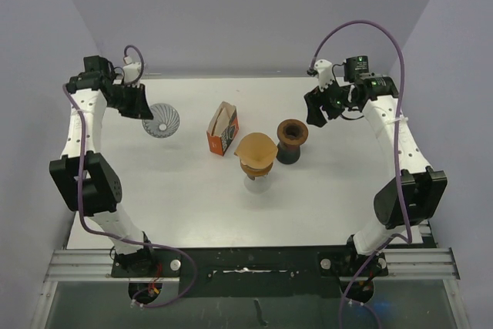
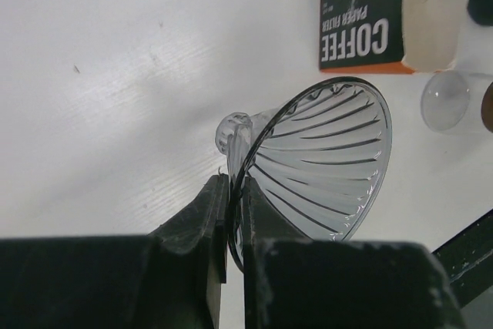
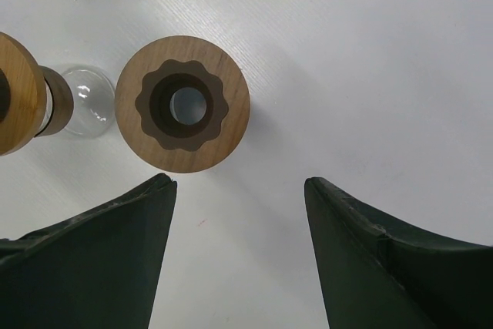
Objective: Place the coffee filter in the dripper
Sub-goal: Pick up the coffee dripper from the center of the board.
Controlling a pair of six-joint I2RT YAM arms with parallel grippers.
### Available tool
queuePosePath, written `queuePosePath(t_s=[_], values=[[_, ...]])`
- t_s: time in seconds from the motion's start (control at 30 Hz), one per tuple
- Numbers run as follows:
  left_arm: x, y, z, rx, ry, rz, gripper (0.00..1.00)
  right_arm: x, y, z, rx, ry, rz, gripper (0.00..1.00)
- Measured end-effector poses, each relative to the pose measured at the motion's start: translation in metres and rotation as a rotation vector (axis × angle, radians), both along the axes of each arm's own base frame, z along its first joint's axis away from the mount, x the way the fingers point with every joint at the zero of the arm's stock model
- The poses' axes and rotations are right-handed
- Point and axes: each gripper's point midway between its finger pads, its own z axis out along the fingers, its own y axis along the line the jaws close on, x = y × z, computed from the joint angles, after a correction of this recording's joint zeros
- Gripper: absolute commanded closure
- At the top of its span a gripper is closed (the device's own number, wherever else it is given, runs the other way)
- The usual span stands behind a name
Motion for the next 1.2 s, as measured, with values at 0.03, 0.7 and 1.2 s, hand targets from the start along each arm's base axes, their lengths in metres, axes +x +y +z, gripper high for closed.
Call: queuePosePath(t_s=[0.03,0.7,1.2], values=[[0.005,-0.004,0.012,-0.003,-0.024,-0.006,1.0,0.0,0.0,0.001,0.0,-0.003,0.0,0.31],[0.058,-0.209,0.108,-0.179,-0.196,-0.26,1.0,-0.01,-0.036,0.011,0.033,-0.047,-0.093,0.31],[0.04,-0.341,0.098,-0.356,-0.134,-0.345,1.0,-0.039,-0.066,0.016,0.126,-0.105,-0.151,0.29]])
